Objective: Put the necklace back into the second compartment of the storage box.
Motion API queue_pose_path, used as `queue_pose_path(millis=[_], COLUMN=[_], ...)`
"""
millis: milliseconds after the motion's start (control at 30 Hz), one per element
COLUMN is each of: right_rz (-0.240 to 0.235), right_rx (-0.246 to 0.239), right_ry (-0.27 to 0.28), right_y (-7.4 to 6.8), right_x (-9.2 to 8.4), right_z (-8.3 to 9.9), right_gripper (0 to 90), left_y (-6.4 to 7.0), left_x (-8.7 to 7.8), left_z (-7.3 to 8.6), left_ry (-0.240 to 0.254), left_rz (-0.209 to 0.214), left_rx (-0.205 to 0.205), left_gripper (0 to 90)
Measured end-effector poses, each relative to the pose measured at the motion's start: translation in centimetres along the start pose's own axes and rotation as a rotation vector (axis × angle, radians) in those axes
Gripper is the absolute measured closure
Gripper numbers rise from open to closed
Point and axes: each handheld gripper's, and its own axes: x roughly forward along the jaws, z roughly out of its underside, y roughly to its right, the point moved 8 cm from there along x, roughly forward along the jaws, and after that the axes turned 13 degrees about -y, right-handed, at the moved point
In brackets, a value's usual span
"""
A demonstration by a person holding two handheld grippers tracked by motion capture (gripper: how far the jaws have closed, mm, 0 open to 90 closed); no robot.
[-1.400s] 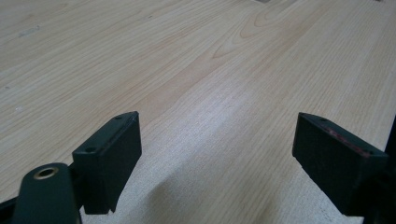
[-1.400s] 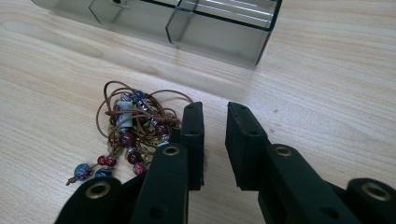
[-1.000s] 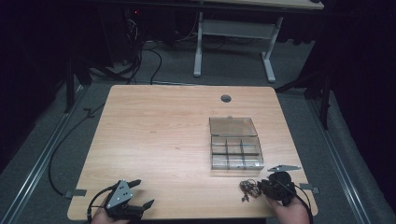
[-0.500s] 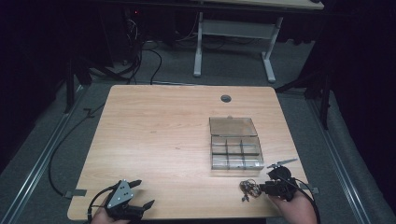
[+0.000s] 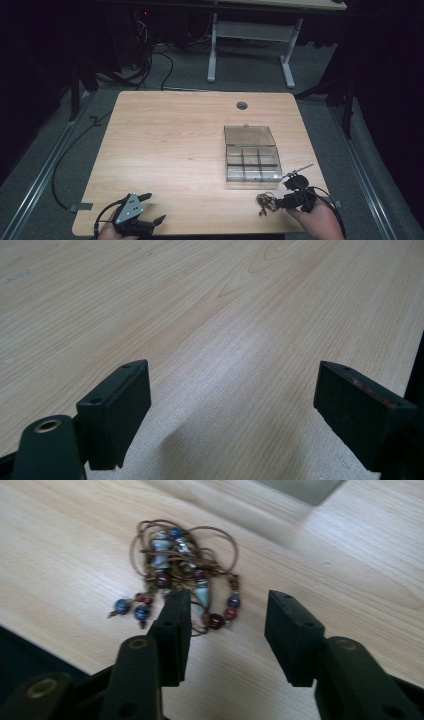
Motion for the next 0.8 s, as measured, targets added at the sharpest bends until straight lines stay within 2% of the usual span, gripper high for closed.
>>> queue_pose_path(millis=[167, 300, 433, 533, 600, 733, 800], right_rz=[-0.007, -0.004, 0.001, -0.002, 0.023, 0.056, 0.058], right_rx=[-0.033, -0.024, -0.041, -0.043, -0.05, -0.061, -0.058], right_ry=[-0.026, -0.034, -0.027, -0.05, -0.07, -0.085, -0.096], right_y=[-1.1, -1.7, -2.4, -2.8, -2.8, -2.6, -2.5], right_x=[-0.1, 0.2, 0.9, 1.7, 2.2, 2.7, 3.0], right_z=[-0.3, -0.9, -1.9, -2.3, -2.4, -2.5, -2.3], right_gripper=[44.1, 31.9, 25.8, 24.0, 23.9, 27.7, 30.2], left_y=[0.1, 0.1, 0.1, 0.1, 0.1, 0.2, 0.2], left_x=[0.0, 0.1, 0.1, 0.1, 0.1, 0.1, 0.1], left_z=[0.0, 0.0, 0.0, 0.0, 0.0, 0.0, 0.1], left_ry=[-0.004, -0.007, -0.01, -0.011, -0.009, -0.01, -0.016], left_rz=[-0.003, -0.005, -0.001, -0.001, -0.004, -0.004, -0.006], left_rx=[0.006, 0.009, 0.013, 0.015, 0.016, 0.019, 0.026], left_gripper=[15.7, 15.6, 15.7, 15.7, 15.7, 15.7, 15.7])
